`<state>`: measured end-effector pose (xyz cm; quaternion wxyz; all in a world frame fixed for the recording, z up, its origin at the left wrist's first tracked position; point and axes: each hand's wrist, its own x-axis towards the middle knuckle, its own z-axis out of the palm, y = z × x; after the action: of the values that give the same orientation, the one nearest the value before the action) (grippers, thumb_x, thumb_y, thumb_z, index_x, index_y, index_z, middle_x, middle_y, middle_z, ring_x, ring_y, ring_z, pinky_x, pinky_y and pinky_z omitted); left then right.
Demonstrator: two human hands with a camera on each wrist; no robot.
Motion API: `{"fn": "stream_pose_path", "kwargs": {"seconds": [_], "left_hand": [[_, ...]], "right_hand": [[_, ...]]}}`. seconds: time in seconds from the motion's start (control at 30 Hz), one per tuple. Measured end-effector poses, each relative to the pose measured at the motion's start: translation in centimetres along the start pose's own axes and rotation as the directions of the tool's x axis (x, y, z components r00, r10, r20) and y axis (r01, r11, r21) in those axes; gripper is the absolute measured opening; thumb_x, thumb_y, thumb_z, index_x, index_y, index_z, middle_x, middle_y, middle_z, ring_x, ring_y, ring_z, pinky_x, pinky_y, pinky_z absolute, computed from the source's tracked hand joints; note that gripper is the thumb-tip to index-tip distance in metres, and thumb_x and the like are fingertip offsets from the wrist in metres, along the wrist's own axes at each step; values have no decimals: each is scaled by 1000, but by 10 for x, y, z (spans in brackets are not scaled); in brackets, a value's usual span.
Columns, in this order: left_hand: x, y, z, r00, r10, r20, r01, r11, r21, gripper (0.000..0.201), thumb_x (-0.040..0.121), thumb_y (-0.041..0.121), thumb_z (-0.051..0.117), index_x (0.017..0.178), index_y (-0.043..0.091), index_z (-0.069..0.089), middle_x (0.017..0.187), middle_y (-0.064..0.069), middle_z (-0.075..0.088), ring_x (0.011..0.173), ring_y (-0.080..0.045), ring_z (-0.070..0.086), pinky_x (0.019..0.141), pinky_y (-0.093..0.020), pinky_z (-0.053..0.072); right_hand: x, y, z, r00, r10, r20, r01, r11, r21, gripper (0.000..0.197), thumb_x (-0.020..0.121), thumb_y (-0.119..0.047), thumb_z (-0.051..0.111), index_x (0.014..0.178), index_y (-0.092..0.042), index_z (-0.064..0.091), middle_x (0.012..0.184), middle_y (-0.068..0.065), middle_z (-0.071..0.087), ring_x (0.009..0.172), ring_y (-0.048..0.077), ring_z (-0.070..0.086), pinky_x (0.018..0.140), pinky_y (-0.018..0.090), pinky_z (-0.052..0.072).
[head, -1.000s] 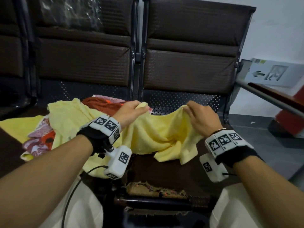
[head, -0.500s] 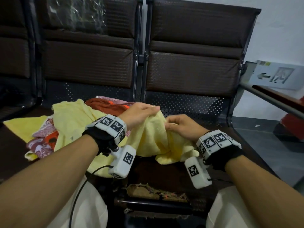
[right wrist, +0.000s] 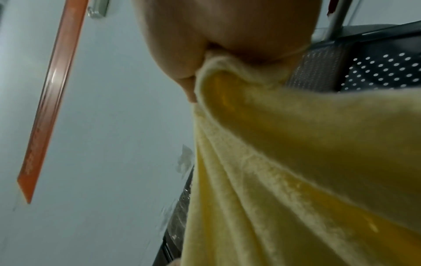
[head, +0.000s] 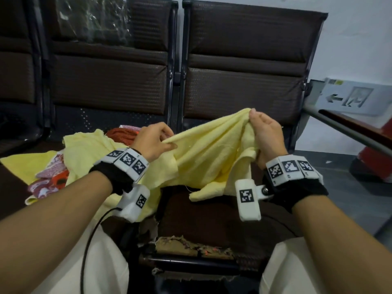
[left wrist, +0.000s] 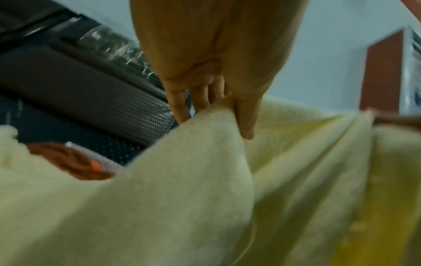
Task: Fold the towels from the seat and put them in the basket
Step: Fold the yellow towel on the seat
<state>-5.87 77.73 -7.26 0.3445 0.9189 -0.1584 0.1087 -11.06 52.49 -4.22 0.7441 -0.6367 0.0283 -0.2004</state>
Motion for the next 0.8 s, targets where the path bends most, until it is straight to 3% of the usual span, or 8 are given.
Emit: {"fn": "stream_pose_path", "kwargs": {"seconds": [0.1, 0.13, 0.27, 0.37, 0.43, 0.57, 0.7, 0.8], "left_hand": [[-2, 9, -2, 984, -73, 165, 115, 957, -265, 17, 78, 24, 75, 88, 13, 69, 85, -7, 72, 80, -24, 67, 69, -36, 54], [-4, 12, -3, 973, -72, 217, 148, 922, -357, 16, 82, 24, 70, 89, 10, 70, 85, -12, 72, 78, -29, 67, 67, -38, 54], [-14, 23, -2, 930, -31, 366, 251, 779, -574, 29, 96, 22, 48, 103, -1, 64, 97, -23, 65, 86, -29, 62, 79, -40, 52], [-18, 32, 0, 900, -30, 435, 325, 712, -623, 37, 99, 24, 41, 115, -5, 57, 102, -24, 63, 91, -30, 60, 87, -43, 49], [-20, 36, -2, 880, -21, 475, 362, 679, -639, 39, 96, 30, 45, 111, -3, 59, 94, -18, 65, 86, -27, 62, 81, -38, 51], [-25, 39, -4, 865, 50, 499, 266, 798, -541, 8, 82, 13, 68, 84, 10, 60, 76, -4, 62, 71, -17, 62, 64, -28, 53], [-21, 30, -3, 905, -34, 425, 146, 961, -234, 27, 81, -1, 57, 107, 6, 56, 98, -11, 61, 91, -25, 59, 85, -45, 50], [-17, 16, -7, 944, -45, 328, 85, 991, -107, 30, 87, 2, 52, 115, 14, 52, 111, -7, 60, 98, -20, 58, 81, -35, 51]], "right_hand": [[1, 11, 3, 998, -52, -22, 40, 931, -364, 7, 89, -22, 62, 93, -16, 65, 78, 1, 60, 76, 14, 58, 72, 30, 48], [-1, 14, 4, 997, -72, 20, 73, 880, -469, 19, 88, -22, 64, 106, -16, 63, 75, -4, 58, 72, 9, 56, 69, 25, 47], [-16, 23, 18, 903, 53, 426, 196, 832, -518, 50, 88, -22, 65, 134, -19, 45, 54, -18, 59, 49, -7, 55, 50, 6, 39], [-26, 28, 32, 800, 147, 582, 239, 811, -534, 56, 89, -24, 64, 140, -19, 42, 110, -9, 64, 85, -2, 65, 76, 13, 51], [-28, 32, 37, 777, 164, 607, 290, 763, -578, 45, 90, -22, 62, 133, -15, 52, 124, -1, 61, 103, 9, 62, 92, 22, 48], [-31, 40, 40, 767, 209, 607, 302, 717, -628, 18, 91, -23, 61, 92, -7, 70, 88, 2, 67, 77, 3, 57, 74, 16, 44], [-25, 41, 40, 841, 182, 510, 266, 682, -682, 16, 91, -27, 61, 85, -15, 68, 84, -6, 63, 83, 8, 58, 79, 23, 45], [-19, 37, 33, 927, 110, 358, 176, 717, -675, 16, 91, -29, 59, 81, -19, 66, 81, -8, 62, 82, 9, 57, 77, 24, 45]]}}
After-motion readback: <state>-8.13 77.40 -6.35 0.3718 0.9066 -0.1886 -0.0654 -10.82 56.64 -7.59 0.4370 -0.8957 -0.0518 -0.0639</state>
